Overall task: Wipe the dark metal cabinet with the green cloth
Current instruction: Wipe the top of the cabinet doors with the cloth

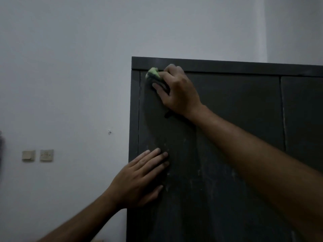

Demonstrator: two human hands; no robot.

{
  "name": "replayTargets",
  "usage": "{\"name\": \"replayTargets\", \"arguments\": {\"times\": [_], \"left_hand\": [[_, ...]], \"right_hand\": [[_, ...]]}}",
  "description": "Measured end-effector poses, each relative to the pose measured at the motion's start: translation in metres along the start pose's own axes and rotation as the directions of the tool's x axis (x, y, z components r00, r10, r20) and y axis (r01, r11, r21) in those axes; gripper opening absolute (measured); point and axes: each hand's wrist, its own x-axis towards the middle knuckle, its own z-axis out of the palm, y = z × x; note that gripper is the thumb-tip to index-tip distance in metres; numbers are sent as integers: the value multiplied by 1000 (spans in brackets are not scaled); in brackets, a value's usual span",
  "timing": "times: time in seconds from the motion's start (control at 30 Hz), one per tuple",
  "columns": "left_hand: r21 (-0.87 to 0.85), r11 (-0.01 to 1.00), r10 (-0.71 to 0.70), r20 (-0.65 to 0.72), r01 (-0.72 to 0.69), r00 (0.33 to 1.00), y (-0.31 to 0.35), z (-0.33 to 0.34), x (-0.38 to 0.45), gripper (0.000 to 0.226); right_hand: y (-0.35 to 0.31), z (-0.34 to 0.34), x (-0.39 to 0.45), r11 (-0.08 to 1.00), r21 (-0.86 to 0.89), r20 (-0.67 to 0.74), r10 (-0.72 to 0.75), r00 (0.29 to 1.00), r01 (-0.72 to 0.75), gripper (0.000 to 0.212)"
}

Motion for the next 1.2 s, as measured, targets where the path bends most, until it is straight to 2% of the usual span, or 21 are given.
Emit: {"name": "replayTargets", "arguments": {"times": [0.03, 0.1, 0.17, 0.2, 0.23, 0.3, 0.37, 0.43, 0.5, 0.53, 0.57, 0.6, 0.67, 0.7, 0.77, 0.87, 0.93, 1.0, 1.07, 1.13, 1.2], "left_hand": [[-1, 1000, -1, 3, 1, 1000, 0, 0, -1, 63], [-13, 1000, -2, 8, 2, 1000, 0, -1, -2, 64], [-39, 999, -8, 1, 8, 1000, -1, -1, -2, 63], [-39, 999, -9, 0, 9, 1000, -1, -1, -1, 63], [-26, 1000, -7, 1, 7, 1000, 0, -1, -1, 64], [3, 1000, -3, 1, 3, 1000, 0, -1, 0, 64], [1, 1000, -4, -4, 4, 1000, 0, -1, -1, 63], [-11, 1000, -1, -4, 1, 1000, 0, -3, -2, 62], [-29, 1000, -5, -15, 5, 1000, 0, -2, -2, 62], [-30, 1000, -5, -15, 4, 1000, 0, -2, -2, 62], [-22, 1000, -2, -10, 2, 1000, 0, -1, -2, 62], [-10, 1000, -1, -2, 0, 1000, -1, -1, -2, 62], [-4, 1000, -2, 9, 2, 1000, -1, -1, -3, 62], [-8, 1000, -2, 10, 3, 1000, -1, -1, -3, 62], [-36, 999, -1, -7, 1, 1000, -1, 0, -4, 62], [-89, 996, -9, -47, 5, 999, -1, 0, -4, 60], [-49, 999, 2, -46, -4, 999, -2, 1, -5, 59], [-12, 1000, 16, -49, -16, 999, -3, 1, -7, 57], [-10, 1000, 19, -79, -20, 997, -1, 0, -7, 52], [-25, 1000, 5, -107, -8, 994, 1, 0, -9, 47], [-40, 999, -18, -113, 13, 993, 4, -3, -10, 42]], "right_hand": [[-11, 7, -4, 998, 9, -19, 61, 998, -61, 32], [-42, 20, -24, 987, 72, 102, -151, 983, 144, 36], [-51, 18, -39, 884, 148, 321, -467, 824, 443, 36], [-44, 14, -31, 851, 131, 355, -519, 778, 508, 36], [-35, 12, -16, 869, 85, 331, -486, 809, 487, 35], [-21, 10, 17, 971, 5, 127, -238, 963, 240, 32], [-22, 17, 23, 1000, -11, 9, -1, 1000, 1, 30], [-44, 26, 4, 989, 40, 82, -148, 986, 145, 30], [-53, 24, -17, 875, 130, 303, -483, 821, 467, 31], [-47, 20, -12, 827, 136, 361, -554, 750, 545, 32], [-39, 16, 0, 831, 98, 366, -542, 756, 548, 33], [-33, 15, 15, 882, 43, 307, -459, 834, 470, 33], [-27, 17, 35, 985, -21, 116, -167, 979, 170, 31], [-31, 21, 32, 998, -20, 62, -66, 996, 67, 31], [-53, 31, 5, 982, 39, 121, -189, 975, 186, 30], [-56, 24, -34, 828, 165, 360, -556, 749, 535, 33], [-36, 16, -23, 892, 111, 302, -450, 841, 437, 33], [-21, 12, -14, 987, 19, 112, -158, 981, 157, 32], [-24, 15, -30, 1000, 18, 44, -14, 999, 13, 33], [-38, 19, -62, 966, 68, 183, -257, 949, 248, 38], [-35, 9, -84, 880, 145, 384, -471, 794, 452, 41]]}}
